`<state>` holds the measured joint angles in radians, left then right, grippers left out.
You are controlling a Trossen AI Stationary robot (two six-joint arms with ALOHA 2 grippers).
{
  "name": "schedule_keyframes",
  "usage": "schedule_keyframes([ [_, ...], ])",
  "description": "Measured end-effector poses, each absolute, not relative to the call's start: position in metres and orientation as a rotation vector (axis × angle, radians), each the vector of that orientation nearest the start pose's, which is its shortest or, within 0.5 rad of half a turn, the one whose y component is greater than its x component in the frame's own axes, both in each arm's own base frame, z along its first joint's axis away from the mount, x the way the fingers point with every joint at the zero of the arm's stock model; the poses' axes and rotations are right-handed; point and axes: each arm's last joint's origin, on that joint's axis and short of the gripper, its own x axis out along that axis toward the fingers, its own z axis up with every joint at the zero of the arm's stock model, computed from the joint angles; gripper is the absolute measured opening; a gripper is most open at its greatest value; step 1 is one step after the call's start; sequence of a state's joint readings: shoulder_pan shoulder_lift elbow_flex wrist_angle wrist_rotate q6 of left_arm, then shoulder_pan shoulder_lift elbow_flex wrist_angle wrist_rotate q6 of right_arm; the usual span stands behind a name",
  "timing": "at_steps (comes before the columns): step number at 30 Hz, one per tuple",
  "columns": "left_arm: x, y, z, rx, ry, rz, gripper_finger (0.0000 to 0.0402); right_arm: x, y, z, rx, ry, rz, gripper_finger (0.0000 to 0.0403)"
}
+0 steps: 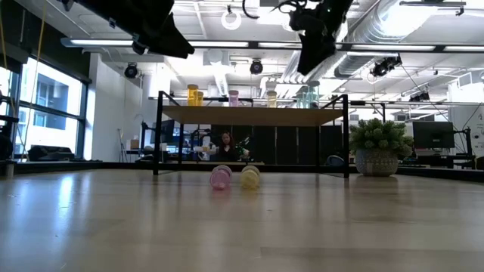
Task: Pick and place medicine bottles onto shelf by color
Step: Put the top yellow pill bottle on the shelf aligned with the other yellow pill bottle
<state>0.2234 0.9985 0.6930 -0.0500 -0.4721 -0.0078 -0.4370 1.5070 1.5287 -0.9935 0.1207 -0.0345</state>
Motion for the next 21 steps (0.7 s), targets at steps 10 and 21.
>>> schedule_keyframes([
  [10,0.193,0.056,0.280,-0.050,0.368,0.662,0.0193,0.276,-0.119,0.370,0.162,0.916,-0.469,0.0174],
  [21,0.178,0.050,0.280,-0.045,0.444,0.578,0.0193,0.295,-0.063,0.368,0.297,0.891,-0.401,0.0174],
])
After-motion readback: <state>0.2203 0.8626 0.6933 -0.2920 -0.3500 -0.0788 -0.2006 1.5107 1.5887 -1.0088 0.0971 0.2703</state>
